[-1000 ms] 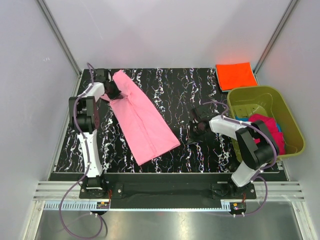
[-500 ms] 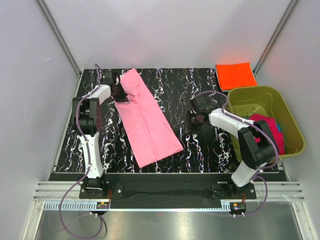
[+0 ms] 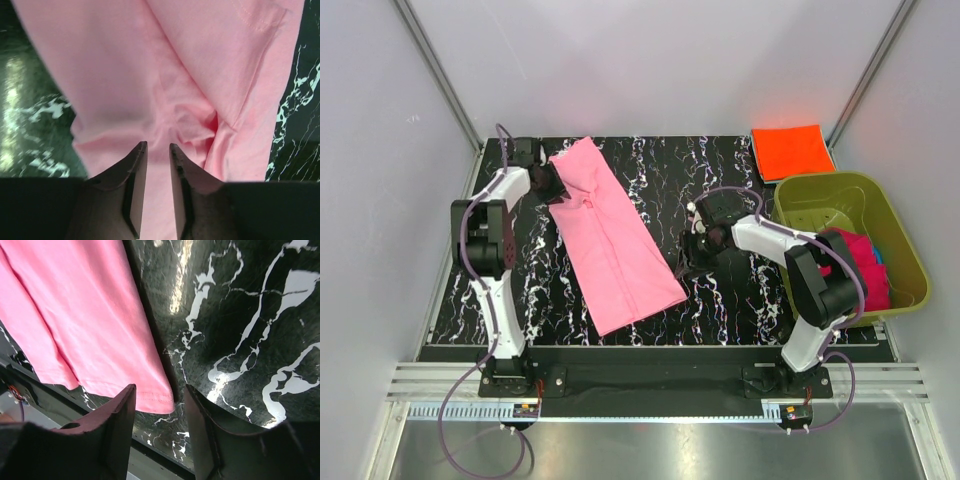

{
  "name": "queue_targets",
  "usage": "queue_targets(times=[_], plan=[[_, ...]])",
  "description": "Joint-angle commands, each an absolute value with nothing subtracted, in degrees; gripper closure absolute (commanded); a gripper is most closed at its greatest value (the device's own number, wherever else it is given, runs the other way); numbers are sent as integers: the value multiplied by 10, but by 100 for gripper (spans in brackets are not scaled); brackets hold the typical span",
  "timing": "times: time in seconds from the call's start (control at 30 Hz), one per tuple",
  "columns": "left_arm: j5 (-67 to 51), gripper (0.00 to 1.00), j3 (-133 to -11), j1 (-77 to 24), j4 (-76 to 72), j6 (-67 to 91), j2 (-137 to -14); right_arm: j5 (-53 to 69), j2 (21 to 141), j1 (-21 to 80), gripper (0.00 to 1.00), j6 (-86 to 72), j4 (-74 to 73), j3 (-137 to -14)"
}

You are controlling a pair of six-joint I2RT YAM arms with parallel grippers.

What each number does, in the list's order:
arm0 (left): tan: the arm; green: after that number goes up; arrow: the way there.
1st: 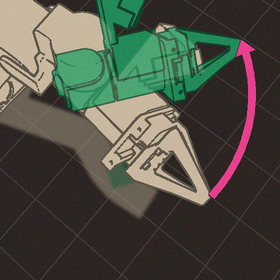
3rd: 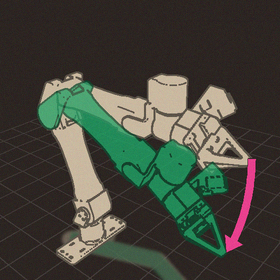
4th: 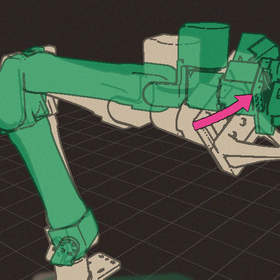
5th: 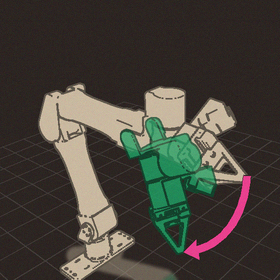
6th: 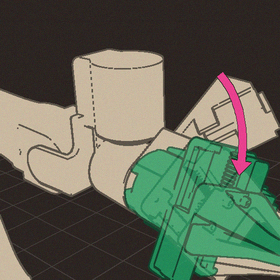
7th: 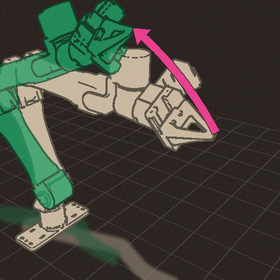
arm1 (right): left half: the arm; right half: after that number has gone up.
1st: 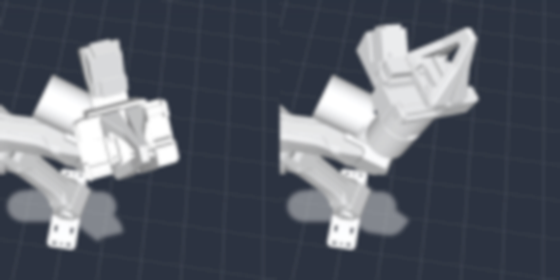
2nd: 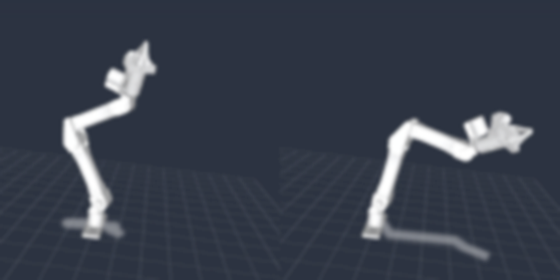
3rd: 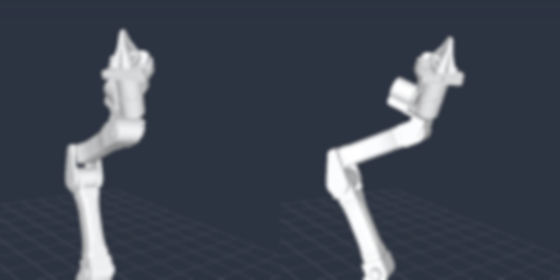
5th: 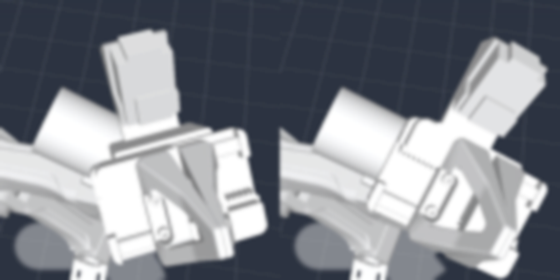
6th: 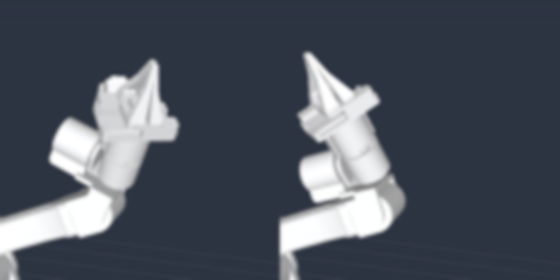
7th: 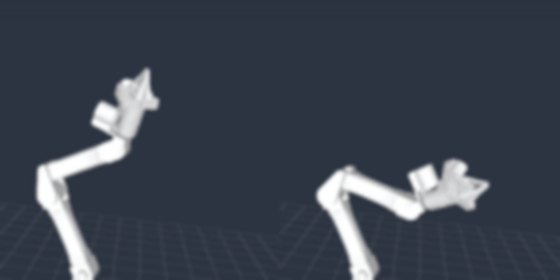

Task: Fold and stack the t-shirts
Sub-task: Fold the tshirt

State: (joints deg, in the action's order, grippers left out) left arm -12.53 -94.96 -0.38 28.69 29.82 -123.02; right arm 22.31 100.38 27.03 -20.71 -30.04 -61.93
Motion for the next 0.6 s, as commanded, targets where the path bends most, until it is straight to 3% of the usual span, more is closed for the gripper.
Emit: queue_targets(times=[0.0,0.17,0.37,0.57], plan=[[-104,64,-920,-1,293,260,-1157,249,1015,276,49,-185,-310,-602],[-105,60,-920,31,294,243,-1175,243,1020,277,51,-185,-311,-587],[-131,59,-1004,36,301,243,-1252,252,1017,284,55,-192,-301,-567],[-151,58,-1111,36,320,242,-1348,233,997,287,82,-219,-285,-535]])
